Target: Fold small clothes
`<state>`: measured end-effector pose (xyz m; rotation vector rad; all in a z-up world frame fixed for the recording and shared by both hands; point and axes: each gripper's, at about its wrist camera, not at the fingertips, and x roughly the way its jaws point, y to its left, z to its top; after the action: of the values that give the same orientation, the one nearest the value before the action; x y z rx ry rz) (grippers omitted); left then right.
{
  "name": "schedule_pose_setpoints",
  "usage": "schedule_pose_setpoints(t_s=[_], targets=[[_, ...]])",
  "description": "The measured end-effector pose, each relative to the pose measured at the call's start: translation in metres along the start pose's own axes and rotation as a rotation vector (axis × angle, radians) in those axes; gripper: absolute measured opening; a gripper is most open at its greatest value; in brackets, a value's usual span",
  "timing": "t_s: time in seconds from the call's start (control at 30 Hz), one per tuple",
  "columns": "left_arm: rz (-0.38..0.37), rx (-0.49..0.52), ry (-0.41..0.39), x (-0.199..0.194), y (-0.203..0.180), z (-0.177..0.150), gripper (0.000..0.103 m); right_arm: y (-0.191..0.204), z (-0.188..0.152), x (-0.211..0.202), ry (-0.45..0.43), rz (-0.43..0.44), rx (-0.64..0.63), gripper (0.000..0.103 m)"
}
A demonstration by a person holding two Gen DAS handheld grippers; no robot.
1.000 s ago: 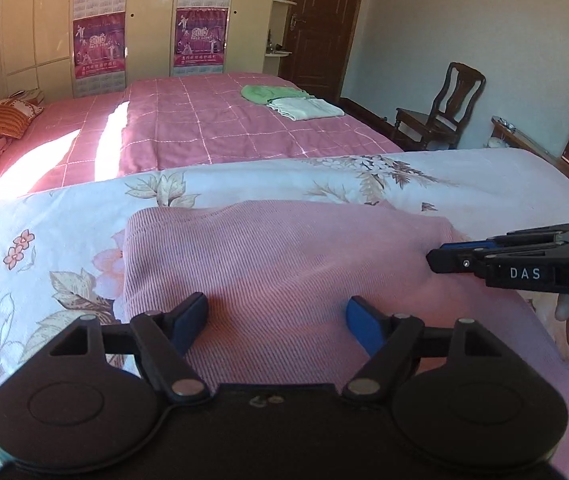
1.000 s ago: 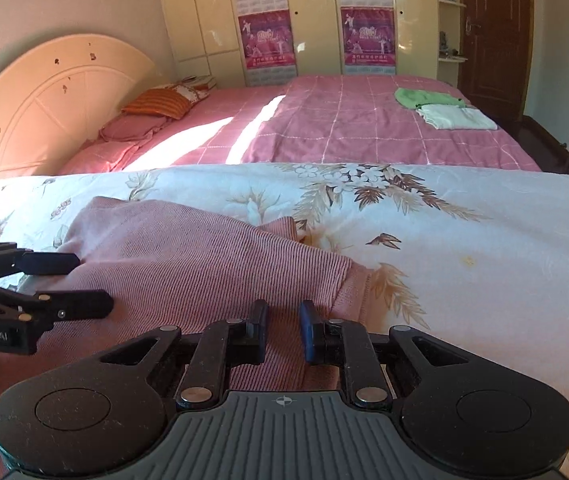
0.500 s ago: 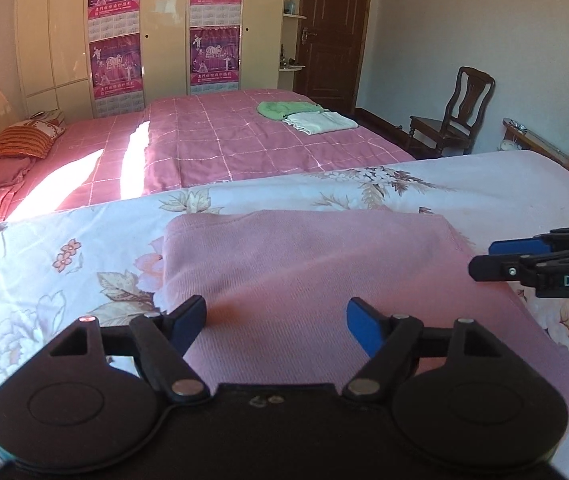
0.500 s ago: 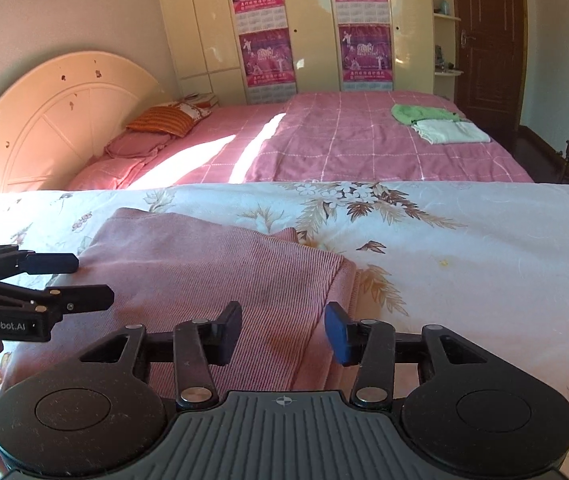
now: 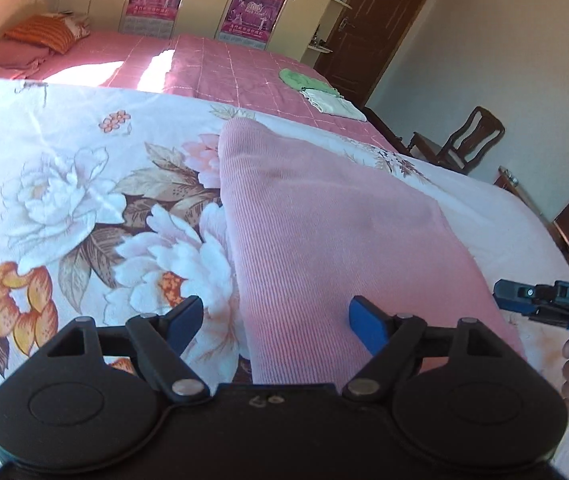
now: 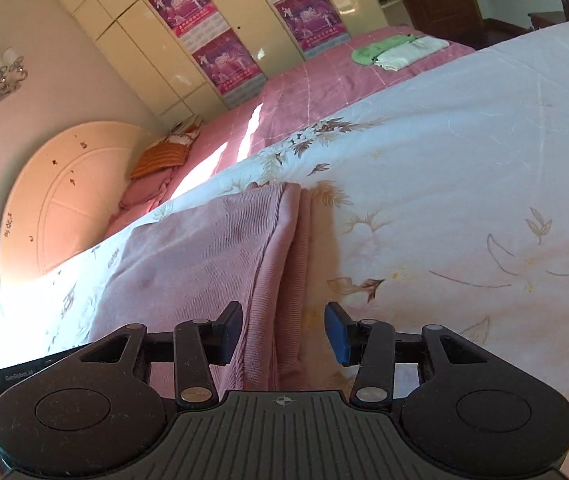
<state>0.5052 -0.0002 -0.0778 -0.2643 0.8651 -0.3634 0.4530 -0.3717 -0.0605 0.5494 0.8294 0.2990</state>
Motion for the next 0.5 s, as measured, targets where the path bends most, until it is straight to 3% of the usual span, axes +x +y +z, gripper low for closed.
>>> schedule_pose_setpoints(t_s=[0.07,0.1,0.23,0.3,0.4,0.5], targets=[[-0.004,-0.019,0.022,0.007,0.004,-0.003,0.082,-0.003,-0.002,0.01,0.067,0.036,0.016,0.045],[-0.005,-0.02,0.023,0.009,0.005,-0.002,0.082,-0.003,-0.005,0.017,0.089,0.005,0.003,0.045],[0.003,0.0,0.017,0.006,0.003,0.002,0.08,0.012,-0.004,0.012,0.0,-0.081,-0.07,0.045],[-0.004,0.006,0.015,0.005,0.003,0.003,0.08,0.008,-0.002,0.008,-0.015,-0.024,-0.032,0.045],[-0.054,-0.028,0.024,0.007,0.01,0.002,0.079,-0.004,0.003,0.016,0.05,0.043,0.031,0.046],[-0.145,-0.104,0.047,0.013,0.019,0.001,0.079,-0.013,0.002,0.026,0.091,0.067,0.038,0.045]])
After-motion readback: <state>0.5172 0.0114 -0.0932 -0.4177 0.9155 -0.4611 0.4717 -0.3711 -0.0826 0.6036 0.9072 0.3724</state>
